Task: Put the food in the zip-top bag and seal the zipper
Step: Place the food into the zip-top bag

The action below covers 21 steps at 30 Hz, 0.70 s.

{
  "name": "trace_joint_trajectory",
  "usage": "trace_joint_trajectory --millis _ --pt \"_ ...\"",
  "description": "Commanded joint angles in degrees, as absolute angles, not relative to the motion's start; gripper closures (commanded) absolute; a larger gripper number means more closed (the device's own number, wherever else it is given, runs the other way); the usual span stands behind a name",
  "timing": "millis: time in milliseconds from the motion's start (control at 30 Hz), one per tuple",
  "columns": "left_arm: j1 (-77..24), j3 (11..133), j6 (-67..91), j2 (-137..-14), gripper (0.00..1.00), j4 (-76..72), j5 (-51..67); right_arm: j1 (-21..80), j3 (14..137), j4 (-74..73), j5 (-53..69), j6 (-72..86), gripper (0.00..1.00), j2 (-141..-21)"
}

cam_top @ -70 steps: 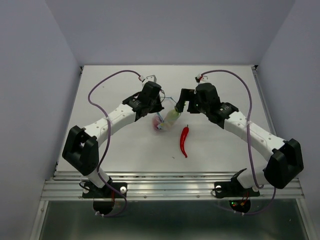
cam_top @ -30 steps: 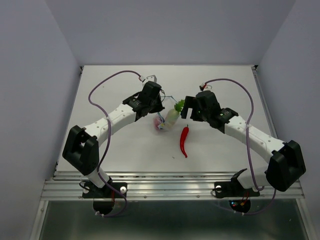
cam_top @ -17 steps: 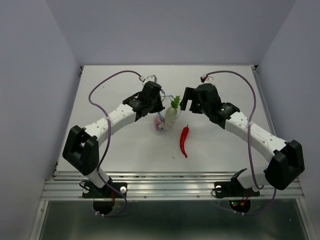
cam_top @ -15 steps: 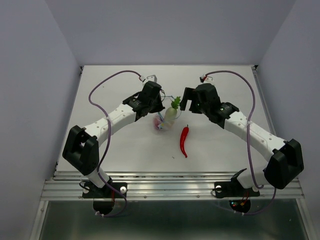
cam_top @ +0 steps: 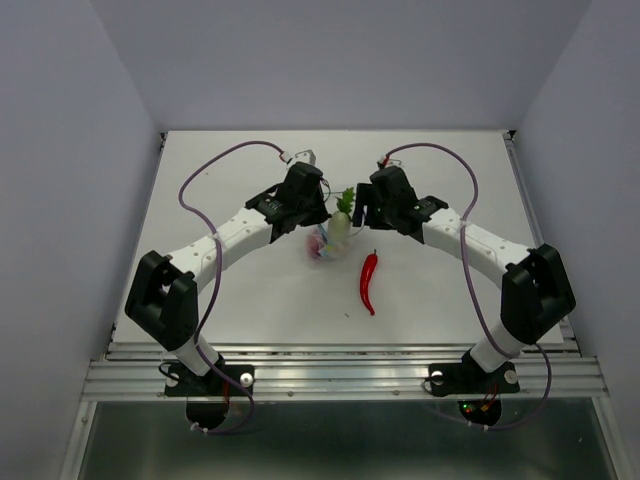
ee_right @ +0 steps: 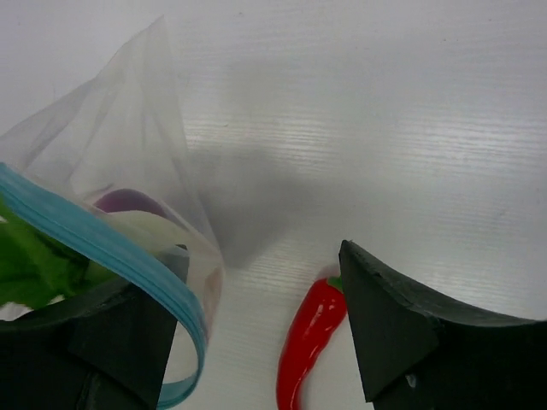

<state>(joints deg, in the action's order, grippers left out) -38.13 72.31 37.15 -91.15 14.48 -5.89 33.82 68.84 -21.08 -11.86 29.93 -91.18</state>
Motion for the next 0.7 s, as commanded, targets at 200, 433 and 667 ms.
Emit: trace_joint_trajectory --millis 200,433,667 --pt "-38.1 72.1 36.7 -91.4 1.0 12.4 -5.1 34.5 70.9 -20.3 -13.9 29.7 0.83 -88.7" --pt "-38.1 74.1 35.7 -91.8 0.99 13.3 -2.6 34.5 71.7 -20.5 -11.1 29.0 0.99 -88.3" --pt "-38.1 72.7 33.4 -88.1 0.59 12.9 2.0 34.5 72.7 -22.1 -11.9 29.2 0.99 -88.9"
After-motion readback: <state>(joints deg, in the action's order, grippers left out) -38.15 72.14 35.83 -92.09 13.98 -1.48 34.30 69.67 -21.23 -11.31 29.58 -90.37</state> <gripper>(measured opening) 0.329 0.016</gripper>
